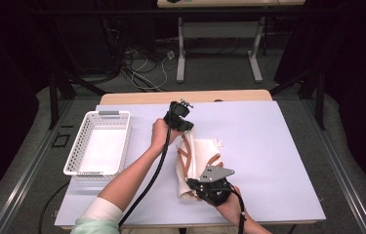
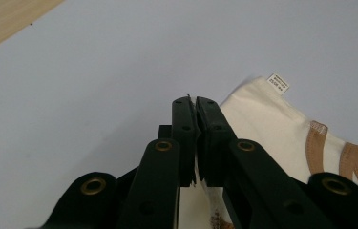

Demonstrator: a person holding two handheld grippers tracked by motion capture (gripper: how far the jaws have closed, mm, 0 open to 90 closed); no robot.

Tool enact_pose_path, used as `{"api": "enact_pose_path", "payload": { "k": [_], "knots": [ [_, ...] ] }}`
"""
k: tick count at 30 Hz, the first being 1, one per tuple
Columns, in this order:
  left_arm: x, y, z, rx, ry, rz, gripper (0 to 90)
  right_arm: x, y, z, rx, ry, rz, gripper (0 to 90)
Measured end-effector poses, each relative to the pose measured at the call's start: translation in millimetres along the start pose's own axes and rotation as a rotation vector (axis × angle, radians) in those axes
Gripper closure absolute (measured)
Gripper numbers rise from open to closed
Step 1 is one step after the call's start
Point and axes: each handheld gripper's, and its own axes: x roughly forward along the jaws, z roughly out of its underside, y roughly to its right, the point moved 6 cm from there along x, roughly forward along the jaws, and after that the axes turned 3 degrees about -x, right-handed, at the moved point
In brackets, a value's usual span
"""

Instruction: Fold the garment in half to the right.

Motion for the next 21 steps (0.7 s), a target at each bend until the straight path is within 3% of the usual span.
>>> {"api": "enact_pose_path", "payload": {
  "k": [17, 19, 20, 21],
  "knots": [
    [38.7, 14.5, 5.4, -0.004, -0.047, 0.024, 85.5, -1.2, 9.5, 24.1, 0.040, -0.106, -0.014, 85.8],
    [40.7, 14.9, 5.6, -0.002, -0.048, 0.026, 79.3, -0.7, 9.9, 26.7, 0.046, -0.127, -0.018, 85.7],
    [40.2, 15.0, 5.5, -0.005, -0.046, 0.039, 67.2, 0.4, 10.5, 29.7, 0.046, -0.136, -0.021, 85.5],
    [38.5, 14.2, 5.3, -0.013, -0.038, 0.043, 67.2, 0.4, 10.5, 29.7, 0.046, -0.136, -0.021, 85.5]
  ]
}}
